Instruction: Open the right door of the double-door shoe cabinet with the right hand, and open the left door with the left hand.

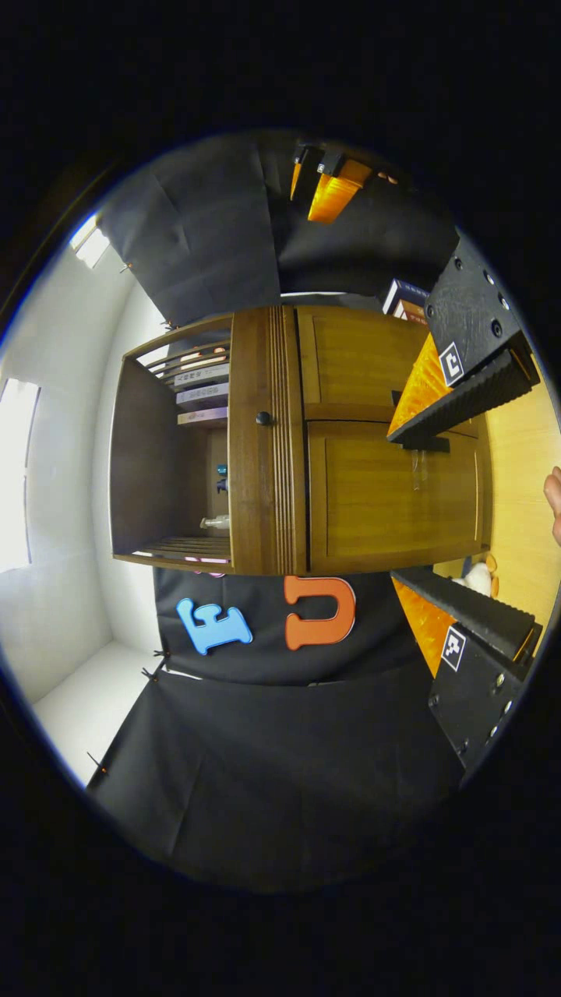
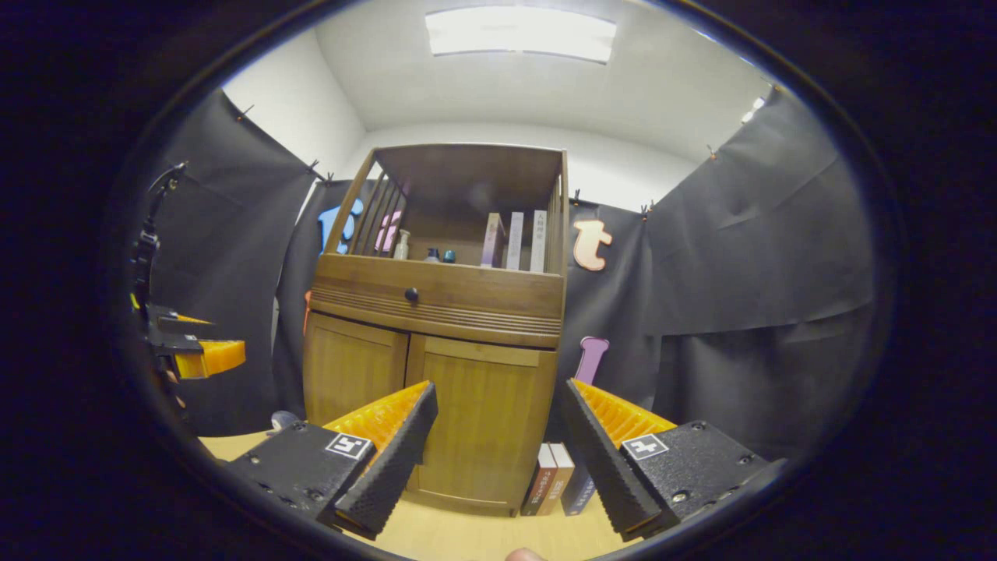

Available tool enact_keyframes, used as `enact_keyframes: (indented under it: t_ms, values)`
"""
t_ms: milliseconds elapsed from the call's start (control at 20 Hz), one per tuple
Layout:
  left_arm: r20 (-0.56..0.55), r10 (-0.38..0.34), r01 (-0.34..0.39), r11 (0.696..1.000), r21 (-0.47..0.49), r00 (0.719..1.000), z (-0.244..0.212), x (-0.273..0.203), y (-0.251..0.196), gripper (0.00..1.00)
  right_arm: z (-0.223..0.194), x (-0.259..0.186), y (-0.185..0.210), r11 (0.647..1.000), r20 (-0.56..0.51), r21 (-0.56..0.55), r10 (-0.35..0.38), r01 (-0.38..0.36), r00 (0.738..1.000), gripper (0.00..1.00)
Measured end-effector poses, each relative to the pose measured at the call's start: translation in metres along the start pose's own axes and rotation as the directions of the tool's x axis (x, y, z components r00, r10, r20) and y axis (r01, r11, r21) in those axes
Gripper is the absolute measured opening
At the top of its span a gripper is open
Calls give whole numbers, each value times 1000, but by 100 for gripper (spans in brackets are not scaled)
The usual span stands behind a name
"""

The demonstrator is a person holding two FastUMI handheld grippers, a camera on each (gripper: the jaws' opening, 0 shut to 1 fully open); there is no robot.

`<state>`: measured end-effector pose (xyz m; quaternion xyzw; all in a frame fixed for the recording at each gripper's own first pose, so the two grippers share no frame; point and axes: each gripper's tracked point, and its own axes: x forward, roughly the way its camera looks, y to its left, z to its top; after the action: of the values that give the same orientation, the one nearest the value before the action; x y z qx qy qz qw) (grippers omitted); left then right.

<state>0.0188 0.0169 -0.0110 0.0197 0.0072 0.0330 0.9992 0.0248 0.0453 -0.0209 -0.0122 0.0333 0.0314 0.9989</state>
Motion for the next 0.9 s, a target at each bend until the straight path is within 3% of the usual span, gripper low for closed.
enact_keyframes:
  t_ms: [150, 200, 400, 600, 650, 900]
  values:
    - [16, -21, 21, 1000, -20, 1000, 10, 0, -6, 96, 7, 2, 0, 1000, 1, 18, 11, -11, 1000, 100]
    - [20, -14, 15, 1000, -27, 1000, 14, 0, -4, 100, 11, 2, -2, 1000, 10, 19, 6, -6, 1000, 100]
    - [-1, -35, 35, 997, -64, 999, 19, 3, -7, 96, 20, 3, -5, 1000, 24, 15, -9, 9, 1000, 100]
    - [14, 8, -8, 1000, 23, 1000, 26, 5, -3, 100, 25, 5, -3, 1000, 34, 20, -3, 2, 999, 100]
    - [21, 11, -12, 1000, 26, 1000, 29, 4, -5, 96, 25, 8, -1, 1000, 32, 19, -2, 2, 999, 100]
    - [18, -10, 10, 1000, 12, 1000, 30, 8, -11, 96, 15, 20, 9, 1000, 18, 13, 9, -9, 1000, 100]
